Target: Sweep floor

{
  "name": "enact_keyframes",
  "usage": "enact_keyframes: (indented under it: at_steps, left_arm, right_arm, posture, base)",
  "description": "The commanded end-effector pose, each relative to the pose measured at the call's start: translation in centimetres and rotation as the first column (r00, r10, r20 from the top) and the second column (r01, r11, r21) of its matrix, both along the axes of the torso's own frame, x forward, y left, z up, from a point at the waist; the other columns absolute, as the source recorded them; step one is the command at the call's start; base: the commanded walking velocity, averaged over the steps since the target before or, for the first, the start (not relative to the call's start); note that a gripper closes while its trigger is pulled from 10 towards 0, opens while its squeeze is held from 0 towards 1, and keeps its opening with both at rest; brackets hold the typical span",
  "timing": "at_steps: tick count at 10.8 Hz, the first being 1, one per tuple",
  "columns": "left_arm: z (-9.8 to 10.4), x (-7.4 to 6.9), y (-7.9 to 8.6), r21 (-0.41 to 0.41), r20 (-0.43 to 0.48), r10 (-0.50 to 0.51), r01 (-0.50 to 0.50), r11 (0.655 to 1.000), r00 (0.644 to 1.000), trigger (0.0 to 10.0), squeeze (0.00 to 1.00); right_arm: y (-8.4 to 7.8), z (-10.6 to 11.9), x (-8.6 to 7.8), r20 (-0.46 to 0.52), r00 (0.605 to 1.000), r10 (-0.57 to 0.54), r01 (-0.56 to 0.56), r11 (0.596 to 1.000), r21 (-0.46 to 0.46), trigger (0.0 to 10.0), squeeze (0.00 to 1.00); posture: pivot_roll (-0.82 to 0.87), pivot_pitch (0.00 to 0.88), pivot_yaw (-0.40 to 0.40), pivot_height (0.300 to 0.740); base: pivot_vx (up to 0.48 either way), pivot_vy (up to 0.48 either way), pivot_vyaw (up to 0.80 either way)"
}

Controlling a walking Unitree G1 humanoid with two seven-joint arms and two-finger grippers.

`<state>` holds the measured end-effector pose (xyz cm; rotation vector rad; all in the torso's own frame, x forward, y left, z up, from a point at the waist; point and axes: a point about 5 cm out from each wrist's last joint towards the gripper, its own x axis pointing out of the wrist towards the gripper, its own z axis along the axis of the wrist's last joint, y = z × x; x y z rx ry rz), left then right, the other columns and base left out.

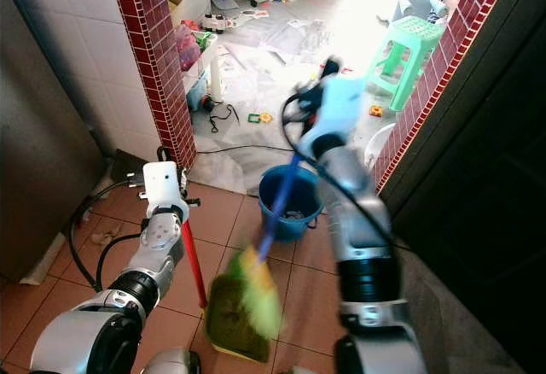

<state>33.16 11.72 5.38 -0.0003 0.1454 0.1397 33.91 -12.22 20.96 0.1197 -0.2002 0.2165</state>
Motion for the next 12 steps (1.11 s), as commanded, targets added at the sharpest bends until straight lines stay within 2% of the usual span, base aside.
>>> enact_keyframes:
  at_steps: [1,3,5,7,9,11,12]
  left_arm:
    - [0.8,0.5,-0.5,0.002,0.037,-0.013,0.013,1.000,0.999,10.0,0.00]
    - [1.3,0.6,-0.5,0.028,0.075,-0.044,0.041,0.999,0.996,10.0,0.00]
    - [1.6,0.5,0.7,0.017,0.105,0.007,-0.009,1.000,0.994,10.0,0.00]
    - [3.2,0.0,1.8,0.041,0.226,0.020,-0.030,0.999,0.974,10.0,0.00]
    - [4.9,-1.4,3.3,0.047,0.318,0.034,-0.051,0.998,0.947,10.0,0.00]
    - [6.6,-2.9,4.8,0.040,0.346,0.076,-0.096,0.995,0.935,10.0,0.00]
    - [6.9,-3.1,5.2,0.044,0.343,0.087,-0.108,0.993,0.935,10.0,0.00]
  right_arm:
    - [-0.7,1.0,-0.3,0.064,0.998,-0.017,0.017,1.000,-0.006,10.0,0.00]
    - [-1.4,-0.1,-0.7,0.064,0.997,-0.042,0.044,0.998,-0.046,10.0,0.00]
    - [-2.0,-2.5,-1.3,0.001,0.997,-0.080,0.080,0.995,-0.058,10.0,0.00]
    - [-2.0,-4.1,-2.1,-0.034,0.996,-0.086,0.084,0.994,-0.076,10.0,0.00]
    - [-3.2,-4.9,-2.5,-0.043,0.983,-0.179,0.176,0.982,-0.069,10.0,0.00]
    - [-2.9,-5.8,-2.2,-0.084,0.978,-0.191,0.187,0.981,-0.058,10.0,0.00]
    - [-2.5,-5.7,-2.0,-0.087,0.980,-0.181,0.178,0.983,-0.048,10.0,0.00]
  posture:
    - [-0.13,0.000,-0.026,0.740]
    - [-0.13,0.000,-0.021,0.740]
    - [-0.11,0.000,-0.021,0.740]
    - [-0.10,0.000,-0.021,0.740]
    - [-0.07,0.000,-0.030,0.740]
    - [-0.04,0.000,-0.047,0.740]
    - [-0.03,0.000,-0.051,0.740]
  base:
    - [0.000,0.000,0.00]
    - [0.000,0.000,0.00]
    - [0.000,0.000,0.00]
    - [0.000,0.000,0.00]
    - [0.000,0.000,0.00]
    - [0.000,0.480,0.00]
    - [0.000,0.480,0.00]
